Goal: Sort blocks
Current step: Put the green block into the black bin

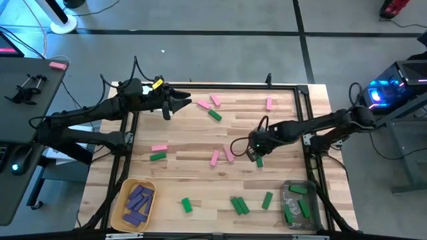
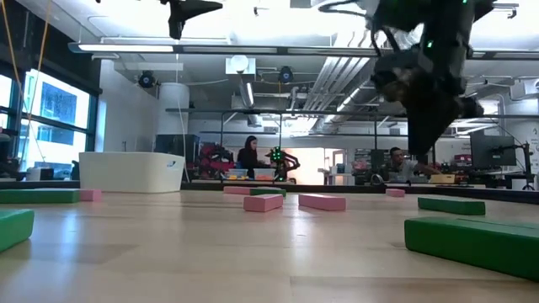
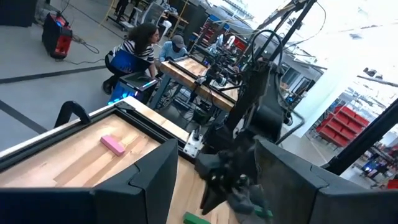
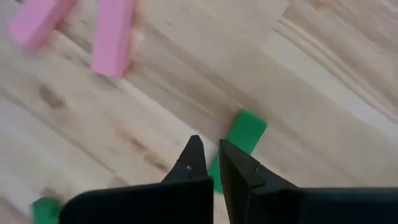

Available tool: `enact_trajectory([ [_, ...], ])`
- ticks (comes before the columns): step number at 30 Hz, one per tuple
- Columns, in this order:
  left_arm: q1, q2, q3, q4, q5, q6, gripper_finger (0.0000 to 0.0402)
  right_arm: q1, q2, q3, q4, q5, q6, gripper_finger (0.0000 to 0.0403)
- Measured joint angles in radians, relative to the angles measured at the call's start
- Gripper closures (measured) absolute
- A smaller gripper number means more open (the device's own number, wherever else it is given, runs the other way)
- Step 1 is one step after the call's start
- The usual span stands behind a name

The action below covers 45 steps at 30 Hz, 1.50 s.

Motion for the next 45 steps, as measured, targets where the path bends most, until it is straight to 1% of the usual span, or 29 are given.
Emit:
enact_trajectory([
  [2, 0.0, 0.0, 0.0, 0.0, 0.0, 0.013, 0.0199, 0.008, -0.026, 0.005, 0.0, -0.014, 0.05, 0.0403],
  [5, 0.0, 0.0, 0.0, 0.0, 0.0, 0.014, 0.0199, 0.034, -0.038, 0.007, -0.006, -0.009, 0.176, 0.0402],
  [8, 0.0, 0.0, 0.0, 0.0, 0.0, 0.014, 0.0199, 0.079, -0.028, 0.007, -0.009, -0.009, 0.293, 0.0389],
  [11, 0.0, 0.0, 0.0, 0.0, 0.001, 0.015, 0.0199, 0.132, 0.005, 0.007, -0.005, -0.008, 0.383, 0.0356],
  [13, 0.0, 0.0, 0.0, 0.0, 0.006, 0.02, 0.0199, 0.169, 0.032, 0.007, -0.002, -0.006, 0.409, 0.0326],
  [16, 0.0, 0.0, 0.0, 0.0, 0.059, 0.062, 0.0199, 0.207, 0.066, 0.007, -0.008, -0.004, 0.422, 0.0277],
  [19, 0.0, 0.0, 0.0, 0.0, 0.108, 0.087, 0.0199, 0.211, 0.08, 0.007, -0.039, 0.003, 0.482, 0.0234],
  [21, 0.0, 0.0, 0.0, 0.0, 0.119, 0.088, 0.0199, 0.21, 0.095, 0.008, -0.068, 0.028, 0.522, 0.0212],
  [25, 0.0, 0.0, 0.0, 0.0, 0.119, 0.088, 0.0199, 0.175, 0.128, 0.001, -0.054, 0.062, 0.558, 0.0189],
  [30, 0.0, 0.0, 0.0, 0.0, 0.12, 0.084, 0.0199, 0.129, 0.183, 0.001, 0.009, 0.05, 0.496, 0.0187],
  [36, 0.0, 0.0, 0.0, 0.0, 0.12, 0.082, 0.0199, 0.102, 0.257, 0.001, 0.015, 0.038, 0.498, 0.0187],
  [40, 0.0, 0.0, 0.0, 0.0, 0.12, 0.082, 0.0199, 0.103, 0.29, 0.004, 0.051, 0.033, 0.486, 0.019],
  [42, 0.0, 0.0, 0.0, 0.0, 0.12, 0.082, 0.0199, 0.101, 0.3, 0.005, 0.061, 0.015, 0.468, 0.0203],
  [43, 0.0, 0.0, 0.0, 0.0, 0.12, 0.082, 0.0199, 0.101, 0.301, 0.005, 0.063, 0.009, 0.464, 0.0216],
  [45, 0.0, 0.0, 0.0, 0.0, 0.12, 0.083, 0.0199, 0.101, 0.299, 0.005, 0.07, 0.006, 0.457, 0.0258],
])
